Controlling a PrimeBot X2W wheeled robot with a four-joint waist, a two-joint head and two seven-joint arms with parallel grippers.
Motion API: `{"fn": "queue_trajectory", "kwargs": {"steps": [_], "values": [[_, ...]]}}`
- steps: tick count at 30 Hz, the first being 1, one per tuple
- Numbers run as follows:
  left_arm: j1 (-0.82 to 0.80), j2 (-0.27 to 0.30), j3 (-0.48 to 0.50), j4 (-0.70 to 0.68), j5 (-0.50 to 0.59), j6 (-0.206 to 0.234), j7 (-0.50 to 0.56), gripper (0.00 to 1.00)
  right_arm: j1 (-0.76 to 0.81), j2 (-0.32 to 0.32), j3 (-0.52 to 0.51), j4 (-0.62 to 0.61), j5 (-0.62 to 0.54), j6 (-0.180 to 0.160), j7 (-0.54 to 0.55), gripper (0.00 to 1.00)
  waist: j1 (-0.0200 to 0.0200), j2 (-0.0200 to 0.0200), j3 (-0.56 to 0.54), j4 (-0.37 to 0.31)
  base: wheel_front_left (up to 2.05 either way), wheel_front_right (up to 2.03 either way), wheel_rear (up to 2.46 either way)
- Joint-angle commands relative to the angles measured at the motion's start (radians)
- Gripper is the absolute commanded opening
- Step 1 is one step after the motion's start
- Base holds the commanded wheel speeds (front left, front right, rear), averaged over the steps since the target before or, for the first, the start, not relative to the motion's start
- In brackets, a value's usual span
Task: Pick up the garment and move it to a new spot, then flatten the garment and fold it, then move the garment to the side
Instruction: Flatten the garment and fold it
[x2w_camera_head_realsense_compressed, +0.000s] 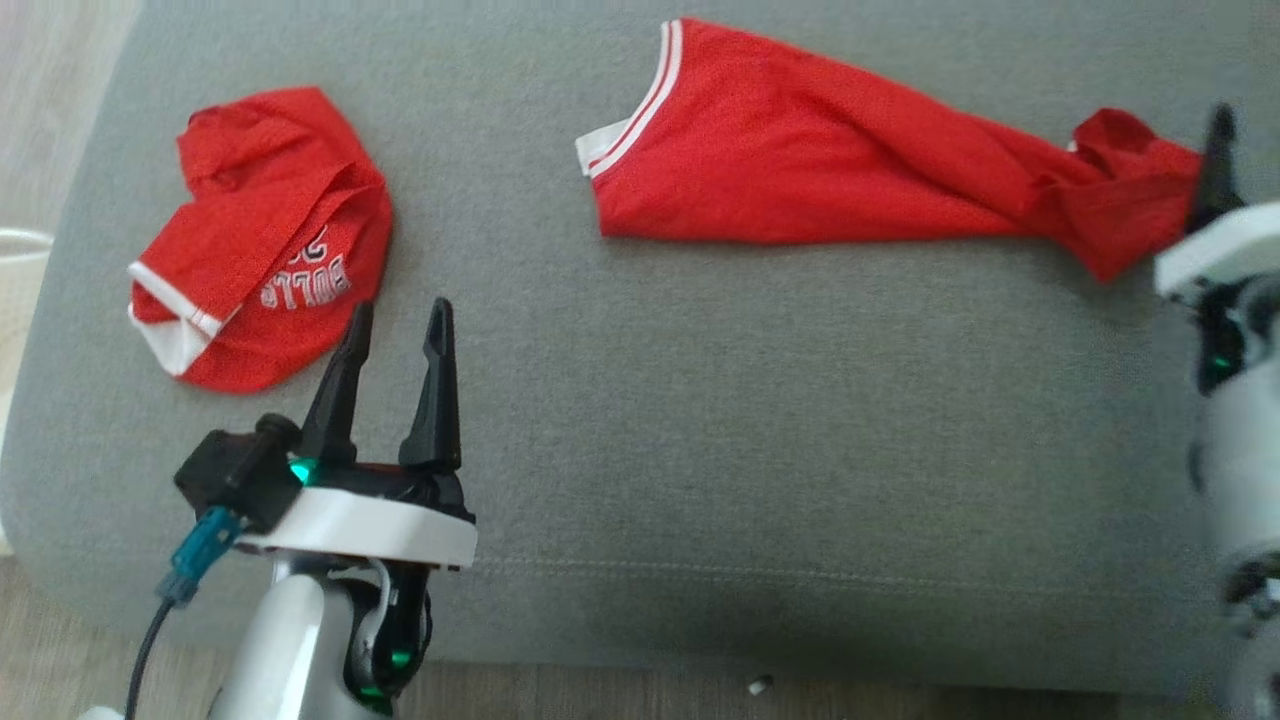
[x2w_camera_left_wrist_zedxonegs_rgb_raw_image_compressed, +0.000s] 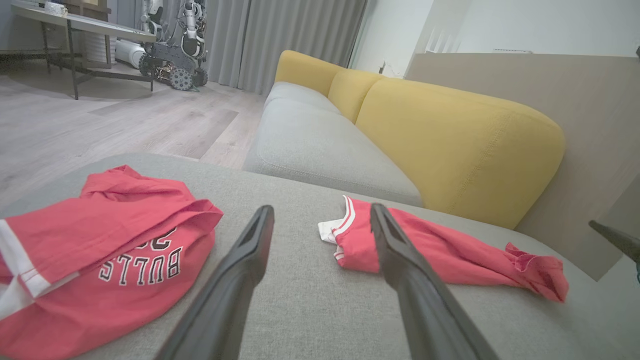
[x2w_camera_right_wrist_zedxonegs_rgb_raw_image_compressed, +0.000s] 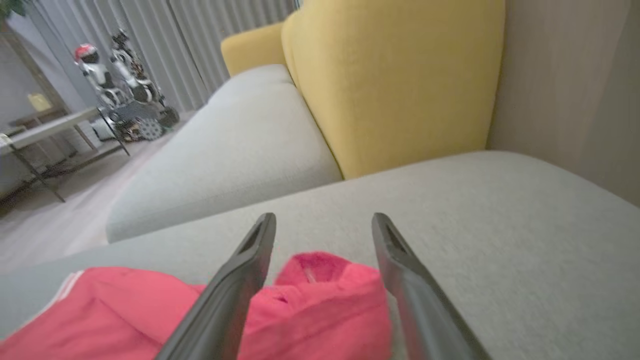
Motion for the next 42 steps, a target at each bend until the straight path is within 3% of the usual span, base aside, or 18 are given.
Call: {"fn": "queue_trajectory", "kwargs": {"steps": [1,5,9,15,21,28,32,42], "values": [[-0.027,0.007,0.039,-0.033,0.011,-0.004,-0.005,1.00,0.006,0.049,0.017,-0.068,-0.020,0.006,-0.018,1.00,0.0000,0.0000,-0.022,-0.022,0.00,0.00,0.00],[-0.025,0.007,0.052,-0.039,0.003,0.001,-0.005,1.00,0.067,0.150,0.066,-0.218,-0.043,0.006,-0.031,1.00,0.0000,0.0000,-0.041,-0.050,0.00,0.00,0.00],[-0.027,0.007,0.065,-0.039,-0.007,0.005,-0.005,1.00,0.192,0.201,0.157,-0.387,-0.011,0.006,-0.034,1.00,0.0000,0.0000,-0.047,-0.079,0.00,0.00,0.00],[-0.047,0.007,0.074,-0.020,-0.021,0.008,-0.005,1.00,0.392,0.219,0.276,-0.643,0.069,0.006,-0.012,1.00,0.0000,0.0000,-0.028,-0.127,0.00,0.00,0.00],[-0.091,0.007,0.078,0.023,-0.027,0.002,-0.005,1.00,0.477,0.221,0.319,-0.814,0.095,0.006,0.042,1.00,0.0000,0.0000,0.005,-0.178,0.00,0.00,0.00],[-0.281,0.026,0.054,0.233,0.033,-0.030,0.008,1.00,0.508,0.221,0.391,-0.977,0.129,0.006,0.086,1.00,0.0000,0.0000,0.078,-0.267,0.00,0.00,0.00],[-0.481,0.069,0.059,0.353,0.014,-0.056,0.120,1.00,0.492,0.221,0.439,-1.023,0.133,0.006,0.090,1.00,0.0000,0.0000,0.127,-0.322,0.00,0.00,0.00],[-0.868,0.215,0.035,0.645,-0.034,-0.092,0.535,1.00,0.437,0.221,0.570,-1.072,0.201,0.006,0.056,1.00,0.0000,0.0000,0.206,-0.463,0.00,0.00,0.00]]}}
